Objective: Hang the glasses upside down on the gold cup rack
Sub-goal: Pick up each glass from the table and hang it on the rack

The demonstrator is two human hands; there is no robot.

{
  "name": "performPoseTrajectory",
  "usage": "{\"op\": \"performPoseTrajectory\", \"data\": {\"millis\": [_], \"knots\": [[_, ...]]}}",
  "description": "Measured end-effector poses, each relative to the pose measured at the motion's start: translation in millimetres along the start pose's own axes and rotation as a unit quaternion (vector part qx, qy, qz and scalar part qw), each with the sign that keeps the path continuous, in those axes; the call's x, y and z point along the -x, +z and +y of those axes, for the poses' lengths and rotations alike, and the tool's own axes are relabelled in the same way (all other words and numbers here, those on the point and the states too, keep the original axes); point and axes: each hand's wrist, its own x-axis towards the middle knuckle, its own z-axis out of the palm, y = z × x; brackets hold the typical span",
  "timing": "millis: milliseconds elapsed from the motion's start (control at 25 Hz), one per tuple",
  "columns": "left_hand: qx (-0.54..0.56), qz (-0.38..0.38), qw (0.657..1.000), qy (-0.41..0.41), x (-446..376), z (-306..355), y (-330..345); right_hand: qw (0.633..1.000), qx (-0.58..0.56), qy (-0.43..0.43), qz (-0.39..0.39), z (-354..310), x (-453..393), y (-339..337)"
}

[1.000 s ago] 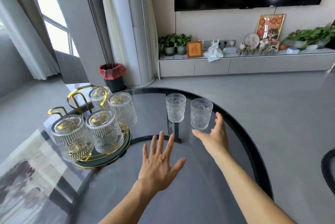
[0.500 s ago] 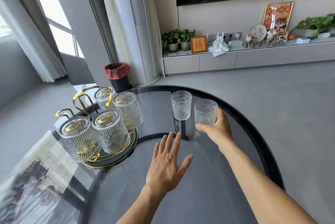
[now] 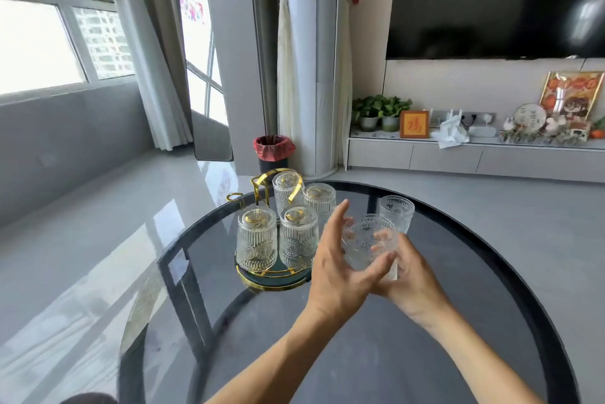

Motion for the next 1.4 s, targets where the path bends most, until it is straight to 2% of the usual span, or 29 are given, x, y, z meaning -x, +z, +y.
{"op": "performPoseTrajectory", "data": {"millis": [160,320,440,560,640,720,840,1000,1160,1400], "knots": [[0.040,0.031,0.999,0.010,-32.5,33.3,-60.6,0.995,-0.084,-0.036,-0.026,-48.6,-11.0,20.7],[0.133,0.072,0.988,-0.014,-55.4,32.3,-104.1,0.949,-0.305,0.015,-0.083,-74.8,-25.1,50.0],[0.151,0.034,0.987,-0.037,-66.1,12.9,-129.7,0.947,-0.316,0.034,-0.049,-93.3,-41.6,71.2],[-0.038,-0.025,0.998,-0.044,-69.8,-28.7,-160.5,0.963,-0.267,0.024,0.026,-117.6,-69.7,89.6],[-0.197,-0.067,0.978,-0.025,-69.3,-57.3,-176.6,0.976,-0.206,-0.005,0.065,-134.8,-94.3,99.7],[-0.264,-0.110,0.958,0.001,-70.1,-74.3,-181.5,0.989,-0.099,-0.051,0.100,-148.9,-120.0,112.0],[-0.282,-0.147,0.948,0.010,-71.0,-88.1,-178.3,0.984,0.090,-0.091,0.120,-158.3,-158.7,135.2],[-0.279,-0.138,0.950,0.025,-70.6,-93.9,-173.9,0.963,0.244,-0.071,0.092,-148.6,-192.5,155.5],[-0.279,-0.130,0.951,0.034,-70.9,-96.8,-172.9,0.946,0.311,-0.058,0.066,-137.6,-207.8,166.2],[-0.269,-0.119,0.955,0.039,-70.0,-99.9,-171.3,0.923,0.371,-0.100,0.004,-140.9,-216.1,184.7]]}}
